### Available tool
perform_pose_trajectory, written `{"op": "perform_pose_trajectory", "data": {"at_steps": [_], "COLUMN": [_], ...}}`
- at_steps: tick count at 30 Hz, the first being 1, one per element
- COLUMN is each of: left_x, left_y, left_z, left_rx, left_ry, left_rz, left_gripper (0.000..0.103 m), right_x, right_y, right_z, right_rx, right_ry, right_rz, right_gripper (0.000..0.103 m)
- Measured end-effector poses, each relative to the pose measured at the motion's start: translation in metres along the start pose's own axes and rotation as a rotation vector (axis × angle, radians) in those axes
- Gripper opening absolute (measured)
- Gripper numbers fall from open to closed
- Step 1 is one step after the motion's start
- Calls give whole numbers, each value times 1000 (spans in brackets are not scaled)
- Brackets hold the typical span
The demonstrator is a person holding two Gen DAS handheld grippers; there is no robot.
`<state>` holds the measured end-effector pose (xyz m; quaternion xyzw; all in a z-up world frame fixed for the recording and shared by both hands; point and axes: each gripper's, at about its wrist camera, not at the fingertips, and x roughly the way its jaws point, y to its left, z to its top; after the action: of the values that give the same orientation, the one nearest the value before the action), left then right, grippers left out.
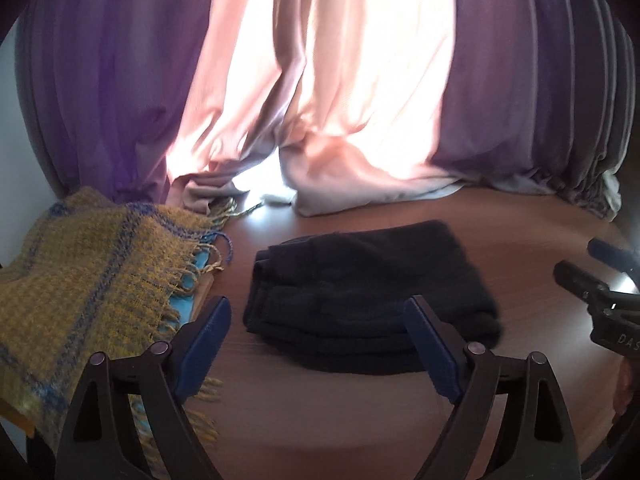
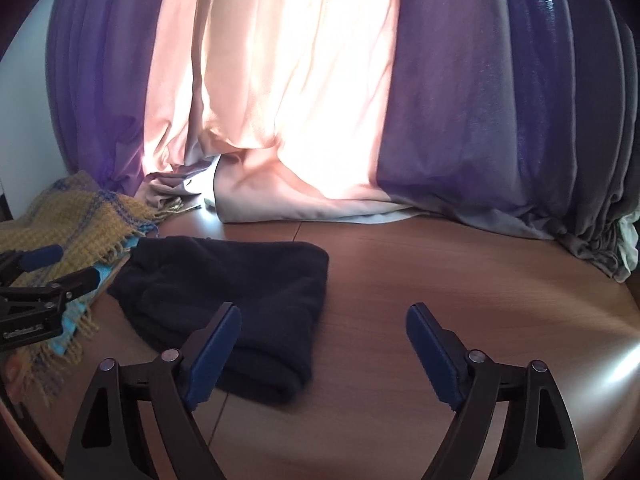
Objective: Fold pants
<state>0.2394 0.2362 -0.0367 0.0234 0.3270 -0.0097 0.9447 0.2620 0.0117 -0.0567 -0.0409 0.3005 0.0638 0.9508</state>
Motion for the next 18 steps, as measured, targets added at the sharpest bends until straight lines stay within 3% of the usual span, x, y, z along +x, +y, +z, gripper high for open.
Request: {"op": "perform_pose_trajectory", "data": {"at_steps": [8, 18], "left_x": [-57, -118], "left_y": [-39, -93], "left_z": [-12, -40], "left_rx": [-57, -30], "left_ry": [-45, -86], "left_rz": [9, 31], "left_gripper": [96, 99], "right_x": [-55, -117], "right_y": [-31, -66], "right_z": [-17, -43], "right_rx": [37, 64], "right_ry": [-42, -72], "right_rz": [-4, -5], "right_gripper": [86, 89]}}
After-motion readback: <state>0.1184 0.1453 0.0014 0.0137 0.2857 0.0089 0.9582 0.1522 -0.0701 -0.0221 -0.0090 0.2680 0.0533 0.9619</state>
